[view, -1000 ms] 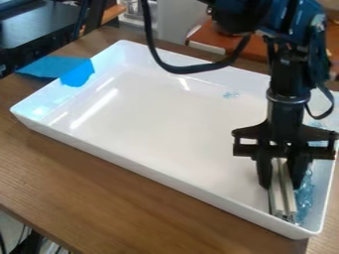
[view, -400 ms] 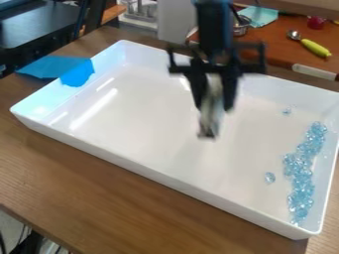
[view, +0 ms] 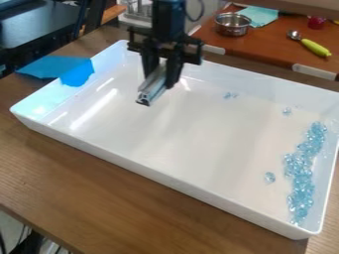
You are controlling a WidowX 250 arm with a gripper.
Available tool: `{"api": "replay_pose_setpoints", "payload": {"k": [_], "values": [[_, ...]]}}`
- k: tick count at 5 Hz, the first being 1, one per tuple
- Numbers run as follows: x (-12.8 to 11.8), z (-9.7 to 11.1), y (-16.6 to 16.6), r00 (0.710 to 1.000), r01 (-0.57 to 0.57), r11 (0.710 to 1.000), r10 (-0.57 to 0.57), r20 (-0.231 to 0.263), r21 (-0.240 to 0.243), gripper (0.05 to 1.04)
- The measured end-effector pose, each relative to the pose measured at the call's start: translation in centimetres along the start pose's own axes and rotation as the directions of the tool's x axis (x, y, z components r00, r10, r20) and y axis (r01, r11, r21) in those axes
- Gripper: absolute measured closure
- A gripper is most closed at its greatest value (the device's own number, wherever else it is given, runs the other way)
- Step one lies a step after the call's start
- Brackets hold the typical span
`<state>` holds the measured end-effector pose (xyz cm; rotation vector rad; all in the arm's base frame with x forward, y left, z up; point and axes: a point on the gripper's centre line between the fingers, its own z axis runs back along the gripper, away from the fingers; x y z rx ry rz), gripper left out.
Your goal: Sweep into pile
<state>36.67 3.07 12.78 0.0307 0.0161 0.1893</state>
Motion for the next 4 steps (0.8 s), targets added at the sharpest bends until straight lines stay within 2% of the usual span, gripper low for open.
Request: {"api": "replay_pose_setpoints", "payload": {"k": [1, 2, 3, 4], "values": [[2.1, -2.4, 2.6, 0.996, 0.076, 0.994, -0.079, 0.041, 0.073, 0.707], [2.9, -3.8, 2.9, 0.989, 0.135, 0.986, -0.140, 0.045, 0.102, 0.707], [3.5, -3.6, 2.0, 0.985, 0.163, 0.981, -0.169, 0.046, 0.102, 0.707], [3.5, -3.7, -0.3, 0.978, 0.208, 0.974, -0.210, 0.015, 0.089, 0.707]]}}
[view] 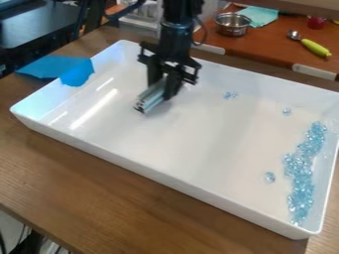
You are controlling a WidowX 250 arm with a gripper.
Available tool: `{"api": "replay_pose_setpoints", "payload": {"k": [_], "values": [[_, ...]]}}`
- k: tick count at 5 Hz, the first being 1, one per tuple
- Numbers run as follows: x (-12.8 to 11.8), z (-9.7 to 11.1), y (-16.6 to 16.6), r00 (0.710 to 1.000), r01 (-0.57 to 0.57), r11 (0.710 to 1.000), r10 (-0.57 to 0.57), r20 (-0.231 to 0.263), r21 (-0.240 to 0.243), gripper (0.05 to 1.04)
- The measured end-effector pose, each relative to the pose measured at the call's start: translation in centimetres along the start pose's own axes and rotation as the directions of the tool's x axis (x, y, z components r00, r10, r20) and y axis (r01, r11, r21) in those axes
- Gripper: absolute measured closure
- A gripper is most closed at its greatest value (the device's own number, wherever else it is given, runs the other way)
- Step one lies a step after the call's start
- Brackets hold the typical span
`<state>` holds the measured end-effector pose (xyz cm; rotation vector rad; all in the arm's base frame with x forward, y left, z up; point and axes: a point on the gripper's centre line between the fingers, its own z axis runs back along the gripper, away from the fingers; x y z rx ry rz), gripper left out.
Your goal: Sweep into pile
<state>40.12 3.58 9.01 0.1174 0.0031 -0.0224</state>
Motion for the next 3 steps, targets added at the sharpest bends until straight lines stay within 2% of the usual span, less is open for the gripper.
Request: {"api": "replay_pose_setpoints", "payload": {"k": [2, 3], "values": [[1.1, 0.2, -4.8, 0.996, 0.075, 0.997, -0.075, -0.040, -0.001, 0.707], [1.9, 0.1, -6.4, 0.997, 0.072, 0.997, -0.071, -0.042, 0.003, 0.707]]}}
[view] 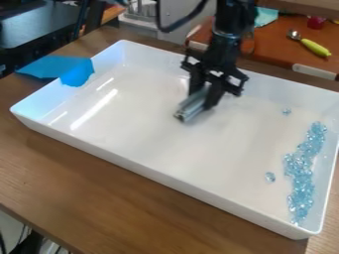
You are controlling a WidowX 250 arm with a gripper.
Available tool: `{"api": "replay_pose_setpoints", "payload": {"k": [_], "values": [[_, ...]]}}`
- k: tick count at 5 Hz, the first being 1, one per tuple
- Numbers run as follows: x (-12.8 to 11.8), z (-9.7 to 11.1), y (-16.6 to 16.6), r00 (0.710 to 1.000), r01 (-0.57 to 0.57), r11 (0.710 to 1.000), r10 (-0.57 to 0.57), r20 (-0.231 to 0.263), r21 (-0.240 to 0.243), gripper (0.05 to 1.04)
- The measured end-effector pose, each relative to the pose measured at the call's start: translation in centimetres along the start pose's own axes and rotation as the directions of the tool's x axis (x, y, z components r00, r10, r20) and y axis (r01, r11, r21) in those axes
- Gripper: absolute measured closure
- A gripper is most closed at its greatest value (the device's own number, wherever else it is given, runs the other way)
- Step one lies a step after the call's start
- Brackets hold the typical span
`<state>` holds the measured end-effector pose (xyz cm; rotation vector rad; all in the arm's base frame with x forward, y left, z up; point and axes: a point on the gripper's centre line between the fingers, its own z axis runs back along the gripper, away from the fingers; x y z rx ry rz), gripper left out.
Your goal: Sweep into pile
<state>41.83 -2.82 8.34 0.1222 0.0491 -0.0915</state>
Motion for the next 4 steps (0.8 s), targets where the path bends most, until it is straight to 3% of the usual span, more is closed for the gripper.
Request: {"api": "replay_pose_setpoints", "payload": {"k": [4], "values": [[-0.4, 0.8, -7.3, 0.990, 0.144, 0.989, -0.144, 0.004, -0.015, 0.707]]}}
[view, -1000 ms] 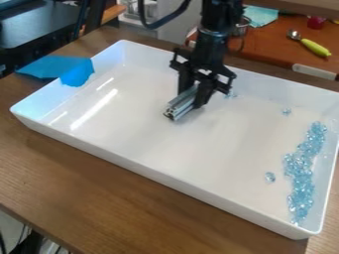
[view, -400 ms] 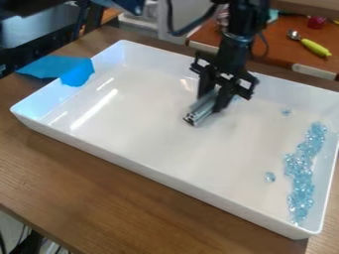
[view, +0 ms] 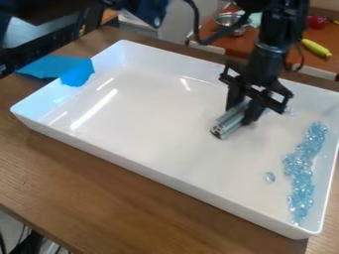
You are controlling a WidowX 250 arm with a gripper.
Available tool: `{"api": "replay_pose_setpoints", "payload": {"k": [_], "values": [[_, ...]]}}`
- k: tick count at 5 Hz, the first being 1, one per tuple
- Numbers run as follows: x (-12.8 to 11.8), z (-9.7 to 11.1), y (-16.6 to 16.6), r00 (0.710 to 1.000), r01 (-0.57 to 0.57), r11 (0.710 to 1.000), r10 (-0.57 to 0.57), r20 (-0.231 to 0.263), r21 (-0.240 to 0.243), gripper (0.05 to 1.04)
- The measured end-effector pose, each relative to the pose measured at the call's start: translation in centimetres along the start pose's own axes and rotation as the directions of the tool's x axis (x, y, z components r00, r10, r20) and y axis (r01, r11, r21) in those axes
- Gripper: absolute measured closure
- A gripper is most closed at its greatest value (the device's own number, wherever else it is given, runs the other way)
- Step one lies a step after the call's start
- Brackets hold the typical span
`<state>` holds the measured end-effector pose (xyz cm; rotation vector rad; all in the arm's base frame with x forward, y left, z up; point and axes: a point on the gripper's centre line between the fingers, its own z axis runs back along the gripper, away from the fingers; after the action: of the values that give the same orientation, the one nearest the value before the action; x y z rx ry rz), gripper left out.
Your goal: Sweep into pile
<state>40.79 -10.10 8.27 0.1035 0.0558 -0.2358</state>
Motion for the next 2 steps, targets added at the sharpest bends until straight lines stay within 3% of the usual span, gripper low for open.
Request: {"api": "replay_pose_setpoints", "payload": {"k": [2], "values": [[0.9, 0.6, -3.8, 0.998, 0.061, 0.998, -0.061, 0.012, 0.001, 0.707]]}}
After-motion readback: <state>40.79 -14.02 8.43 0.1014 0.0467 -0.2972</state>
